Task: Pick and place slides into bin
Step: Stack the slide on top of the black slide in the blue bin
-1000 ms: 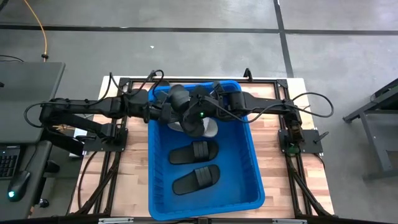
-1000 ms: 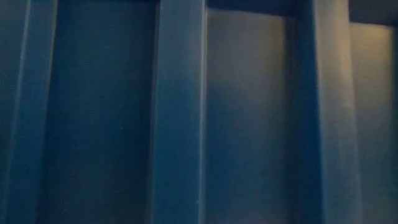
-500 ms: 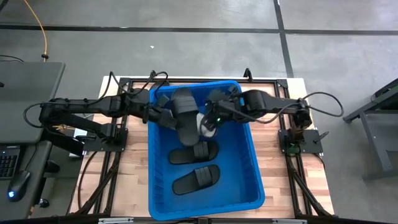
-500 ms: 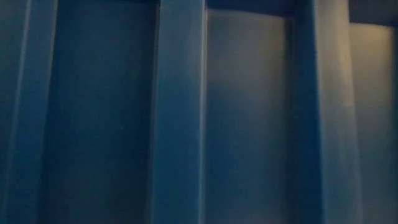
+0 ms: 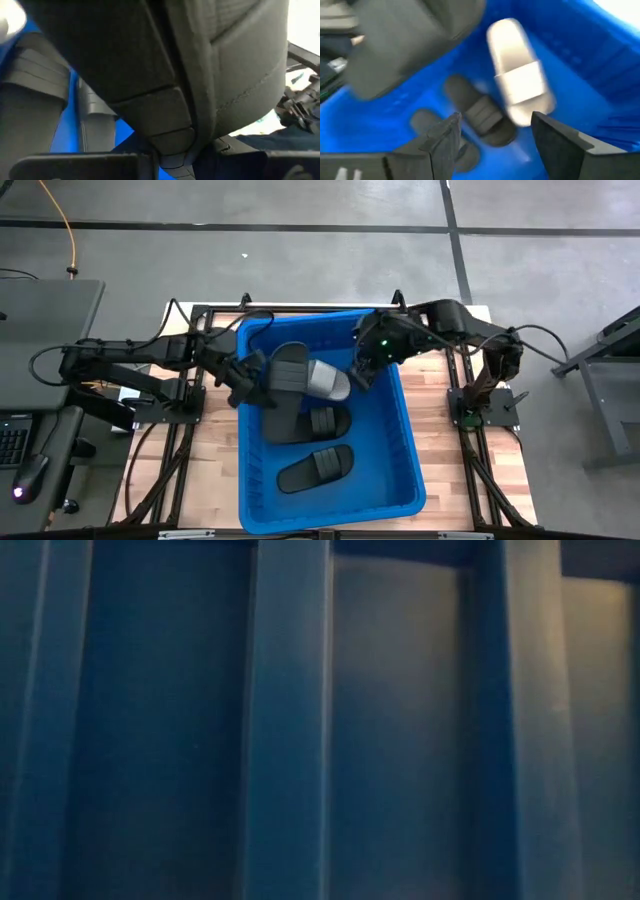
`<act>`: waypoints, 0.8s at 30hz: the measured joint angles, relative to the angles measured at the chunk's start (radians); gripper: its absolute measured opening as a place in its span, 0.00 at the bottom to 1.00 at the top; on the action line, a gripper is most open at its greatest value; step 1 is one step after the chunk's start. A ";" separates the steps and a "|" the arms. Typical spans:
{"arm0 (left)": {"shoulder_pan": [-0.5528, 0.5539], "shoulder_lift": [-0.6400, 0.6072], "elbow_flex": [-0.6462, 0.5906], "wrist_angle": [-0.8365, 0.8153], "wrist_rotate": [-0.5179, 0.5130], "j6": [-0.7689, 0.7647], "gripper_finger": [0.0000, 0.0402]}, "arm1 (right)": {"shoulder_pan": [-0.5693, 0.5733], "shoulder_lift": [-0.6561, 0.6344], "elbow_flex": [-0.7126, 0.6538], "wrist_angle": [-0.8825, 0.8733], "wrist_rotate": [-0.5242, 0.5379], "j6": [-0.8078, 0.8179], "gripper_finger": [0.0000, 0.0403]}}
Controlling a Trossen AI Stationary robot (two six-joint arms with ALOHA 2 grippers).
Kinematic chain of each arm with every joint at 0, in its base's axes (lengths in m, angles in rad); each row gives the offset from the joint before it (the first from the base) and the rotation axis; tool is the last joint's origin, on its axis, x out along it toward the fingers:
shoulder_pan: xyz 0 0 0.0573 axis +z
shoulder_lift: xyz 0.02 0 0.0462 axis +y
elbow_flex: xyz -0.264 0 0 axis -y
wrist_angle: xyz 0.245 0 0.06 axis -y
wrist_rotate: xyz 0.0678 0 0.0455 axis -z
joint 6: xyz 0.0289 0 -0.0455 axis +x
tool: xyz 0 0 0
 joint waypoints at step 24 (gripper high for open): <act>0.003 -0.009 0.000 0.099 0.524 -0.045 0.15 | -0.144 0.056 -0.016 0.424 -0.779 0.248 0.55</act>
